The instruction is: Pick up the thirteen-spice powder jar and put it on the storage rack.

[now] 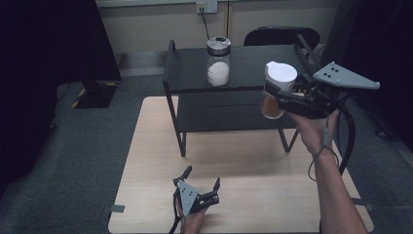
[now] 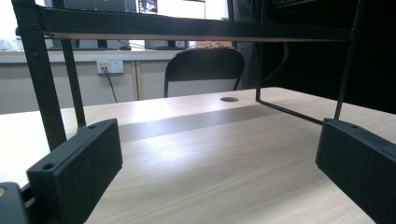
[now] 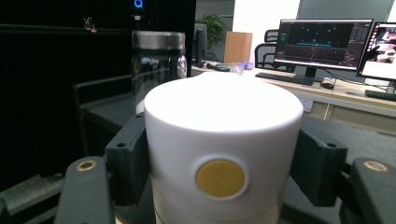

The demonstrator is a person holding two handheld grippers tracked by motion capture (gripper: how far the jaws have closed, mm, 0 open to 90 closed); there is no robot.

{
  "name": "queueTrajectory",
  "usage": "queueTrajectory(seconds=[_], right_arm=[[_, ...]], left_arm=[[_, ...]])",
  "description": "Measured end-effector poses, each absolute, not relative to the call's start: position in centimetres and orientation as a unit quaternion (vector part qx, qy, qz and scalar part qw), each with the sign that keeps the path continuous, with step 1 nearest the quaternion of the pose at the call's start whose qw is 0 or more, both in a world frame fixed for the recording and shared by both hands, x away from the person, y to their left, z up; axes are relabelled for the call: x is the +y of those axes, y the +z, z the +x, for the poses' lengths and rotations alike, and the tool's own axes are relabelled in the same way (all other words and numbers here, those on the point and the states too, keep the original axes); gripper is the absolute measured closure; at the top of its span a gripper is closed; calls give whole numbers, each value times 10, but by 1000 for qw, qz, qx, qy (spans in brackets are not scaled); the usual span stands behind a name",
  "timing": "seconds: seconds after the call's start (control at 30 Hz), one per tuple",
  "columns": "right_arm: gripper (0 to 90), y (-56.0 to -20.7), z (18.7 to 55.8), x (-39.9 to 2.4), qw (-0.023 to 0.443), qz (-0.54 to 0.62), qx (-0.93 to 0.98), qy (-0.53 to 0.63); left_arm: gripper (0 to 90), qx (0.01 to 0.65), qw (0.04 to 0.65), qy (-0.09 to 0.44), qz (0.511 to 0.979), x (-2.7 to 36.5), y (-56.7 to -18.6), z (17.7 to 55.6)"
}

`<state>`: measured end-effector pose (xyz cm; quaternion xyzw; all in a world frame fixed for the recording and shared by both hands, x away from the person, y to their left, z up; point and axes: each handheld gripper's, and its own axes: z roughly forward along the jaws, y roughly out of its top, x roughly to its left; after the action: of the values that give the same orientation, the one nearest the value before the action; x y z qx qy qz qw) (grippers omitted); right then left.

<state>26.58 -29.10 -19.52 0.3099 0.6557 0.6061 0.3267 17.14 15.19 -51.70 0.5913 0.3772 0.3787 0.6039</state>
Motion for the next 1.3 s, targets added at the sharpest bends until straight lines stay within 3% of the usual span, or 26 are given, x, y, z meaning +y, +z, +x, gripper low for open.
queueTrajectory(seconds=[0.7, 1.3], right_arm=[[306, -155, 296, -264, 335, 329, 647, 602], [306, -160, 321, -249, 349, 355, 624, 602]], left_arm=[[1, 377, 603, 379, 592, 152, -517, 171], [1, 376, 604, 378, 592, 153, -517, 172]])
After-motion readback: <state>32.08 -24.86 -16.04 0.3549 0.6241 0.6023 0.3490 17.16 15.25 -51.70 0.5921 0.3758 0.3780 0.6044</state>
